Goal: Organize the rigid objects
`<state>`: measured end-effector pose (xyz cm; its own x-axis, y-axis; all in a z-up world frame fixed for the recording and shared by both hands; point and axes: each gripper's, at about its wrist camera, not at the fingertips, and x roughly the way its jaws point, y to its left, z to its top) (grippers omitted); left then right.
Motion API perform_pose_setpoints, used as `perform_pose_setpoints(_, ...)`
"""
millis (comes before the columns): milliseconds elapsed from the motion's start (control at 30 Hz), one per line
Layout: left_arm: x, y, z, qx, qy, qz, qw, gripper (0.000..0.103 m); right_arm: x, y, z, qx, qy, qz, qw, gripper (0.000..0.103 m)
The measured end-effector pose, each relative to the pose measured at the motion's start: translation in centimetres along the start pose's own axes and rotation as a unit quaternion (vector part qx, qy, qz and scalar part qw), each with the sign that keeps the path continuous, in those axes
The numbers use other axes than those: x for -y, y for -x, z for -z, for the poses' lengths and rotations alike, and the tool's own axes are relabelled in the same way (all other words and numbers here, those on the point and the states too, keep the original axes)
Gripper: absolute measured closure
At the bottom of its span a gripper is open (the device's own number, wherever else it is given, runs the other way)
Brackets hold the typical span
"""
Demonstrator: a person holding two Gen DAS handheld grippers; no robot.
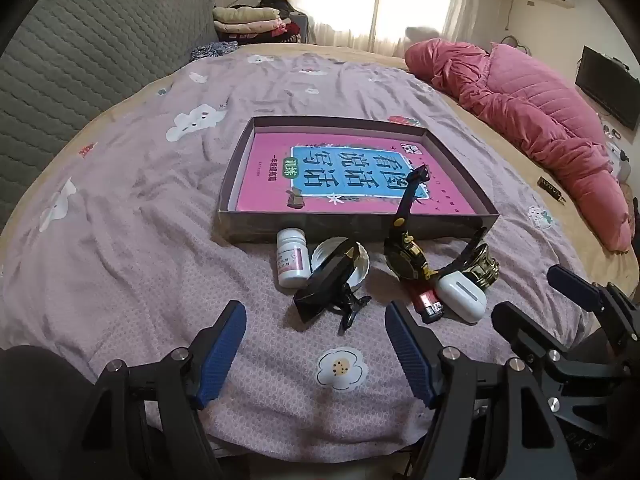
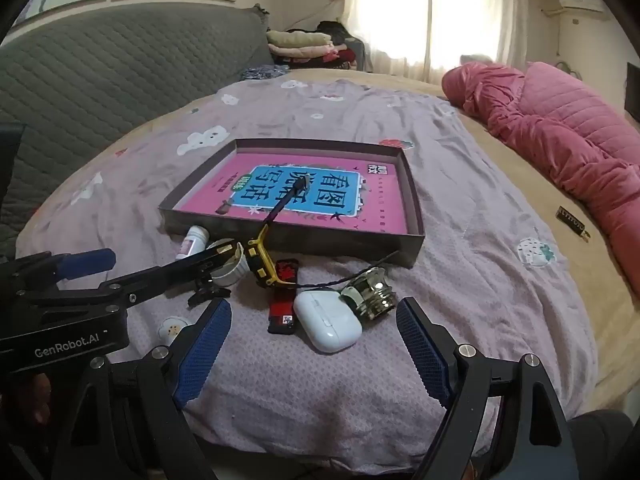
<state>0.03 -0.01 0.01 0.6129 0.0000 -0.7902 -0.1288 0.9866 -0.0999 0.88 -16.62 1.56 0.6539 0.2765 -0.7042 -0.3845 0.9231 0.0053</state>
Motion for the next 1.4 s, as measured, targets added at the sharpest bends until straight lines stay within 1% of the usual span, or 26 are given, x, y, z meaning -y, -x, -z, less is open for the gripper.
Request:
perform_pose_setpoints(100,-0.2,-0.2,-0.2,0.001,0.001,0.001,1.0,0.032,0.2,0.3,0.1,0.002,-0.005,0.002,1.0,0.018)
perform_pose_setpoints(267,-0.5,0.4,0.2,0.016,0.006,0.004,0.9998,0.032,-0.1,-0.1,-0.2,-0.003,-0.004,0.002,1.0,0.018)
perform_pose_setpoints(300,-0.5,0.3,0.0,0.012,0.004,0.002,0.9999,0.032,0.5,-0.1,-0.3,-0.001,-0.012,-0.006,1.0,0.018)
perform_pose_setpoints(600,-0.6,0.6,0.1,0.018,0.006,0.004,0.9998,0.032,0.3,0.8,-0.3,0.021,-0.001,-0.004,1.0,0.018)
perform_pose_setpoints(967,-0.3,1.3,0.2,0.03,0.001,0.003,0.9996,0.032,0.5,1.1,-0.4,0.026,-0.001,0.004,1.0,0.018)
perform_pose_setpoints(1400,-0.3,1.2,0.2,0.03,0.0,0.004,0.9995,0.032,0.5,1.2,-0.4,0.026,-0.001,0.004,1.0,0.018)
